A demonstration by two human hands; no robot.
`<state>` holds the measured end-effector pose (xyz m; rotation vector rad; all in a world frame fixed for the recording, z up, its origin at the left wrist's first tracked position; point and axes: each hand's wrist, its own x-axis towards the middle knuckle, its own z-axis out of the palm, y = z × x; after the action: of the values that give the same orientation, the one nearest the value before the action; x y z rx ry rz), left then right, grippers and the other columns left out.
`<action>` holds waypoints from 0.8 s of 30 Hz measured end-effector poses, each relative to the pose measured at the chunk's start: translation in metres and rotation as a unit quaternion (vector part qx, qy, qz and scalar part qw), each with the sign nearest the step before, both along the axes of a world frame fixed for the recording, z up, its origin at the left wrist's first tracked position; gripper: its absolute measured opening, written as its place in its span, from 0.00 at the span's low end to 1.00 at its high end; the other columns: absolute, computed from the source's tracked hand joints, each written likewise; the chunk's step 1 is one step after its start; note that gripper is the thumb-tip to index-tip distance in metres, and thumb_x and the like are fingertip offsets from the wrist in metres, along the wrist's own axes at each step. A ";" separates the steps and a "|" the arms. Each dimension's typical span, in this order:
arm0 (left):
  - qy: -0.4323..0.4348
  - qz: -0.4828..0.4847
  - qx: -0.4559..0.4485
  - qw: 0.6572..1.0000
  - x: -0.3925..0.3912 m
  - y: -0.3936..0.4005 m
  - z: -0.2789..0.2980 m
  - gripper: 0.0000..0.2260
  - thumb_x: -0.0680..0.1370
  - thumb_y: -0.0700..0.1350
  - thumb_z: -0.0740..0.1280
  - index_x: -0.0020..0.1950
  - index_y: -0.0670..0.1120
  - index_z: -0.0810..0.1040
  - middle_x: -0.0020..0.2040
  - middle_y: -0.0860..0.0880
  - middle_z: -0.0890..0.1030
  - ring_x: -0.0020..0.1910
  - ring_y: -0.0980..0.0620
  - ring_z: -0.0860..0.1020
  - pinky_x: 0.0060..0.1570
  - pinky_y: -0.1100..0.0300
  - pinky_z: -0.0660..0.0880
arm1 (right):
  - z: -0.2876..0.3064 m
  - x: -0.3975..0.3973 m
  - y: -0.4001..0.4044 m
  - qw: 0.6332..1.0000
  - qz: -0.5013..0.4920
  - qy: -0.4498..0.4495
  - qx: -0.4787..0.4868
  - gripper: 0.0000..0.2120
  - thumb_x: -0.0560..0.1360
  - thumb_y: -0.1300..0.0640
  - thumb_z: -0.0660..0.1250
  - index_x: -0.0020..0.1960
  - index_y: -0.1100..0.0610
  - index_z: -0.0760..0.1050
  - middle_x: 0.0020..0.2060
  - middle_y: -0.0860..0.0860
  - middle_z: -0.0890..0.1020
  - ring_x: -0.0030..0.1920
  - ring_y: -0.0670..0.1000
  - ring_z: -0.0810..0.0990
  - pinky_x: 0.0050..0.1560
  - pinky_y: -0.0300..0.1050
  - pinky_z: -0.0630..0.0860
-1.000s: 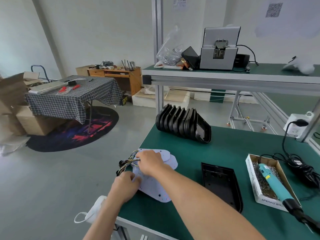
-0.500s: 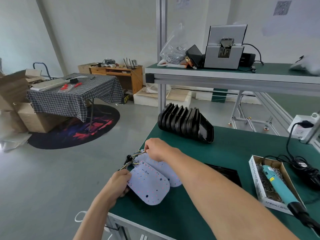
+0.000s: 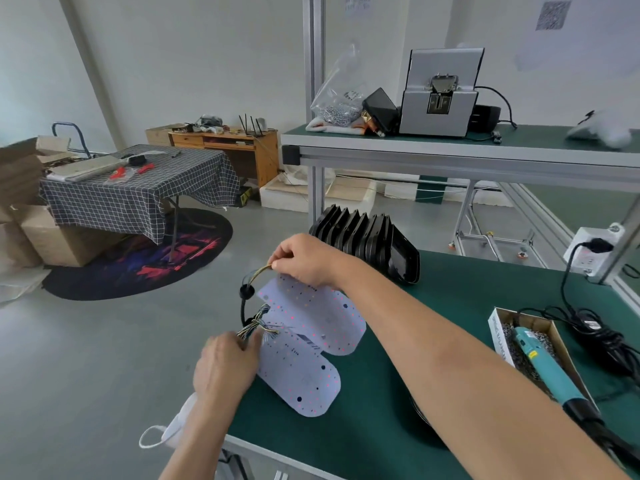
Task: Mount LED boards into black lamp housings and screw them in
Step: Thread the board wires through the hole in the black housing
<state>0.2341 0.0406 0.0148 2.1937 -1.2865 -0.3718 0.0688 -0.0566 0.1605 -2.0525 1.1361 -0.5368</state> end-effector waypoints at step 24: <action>-0.063 -0.014 -0.120 0.991 0.035 -0.095 0.061 0.14 0.83 0.50 0.64 0.43 0.43 0.80 0.46 0.34 0.82 0.49 0.31 0.79 0.48 0.46 0.74 | 0.055 -0.118 0.075 0.843 0.035 -0.512 0.160 0.07 0.84 0.64 0.59 0.50 0.60 0.75 0.39 0.53 0.70 0.34 0.47 0.68 0.33 0.37 0.66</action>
<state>0.2690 -0.0542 0.0755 2.0232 -1.3532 -0.0842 -0.0489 0.0188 0.2159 -1.1798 0.4350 -1.1300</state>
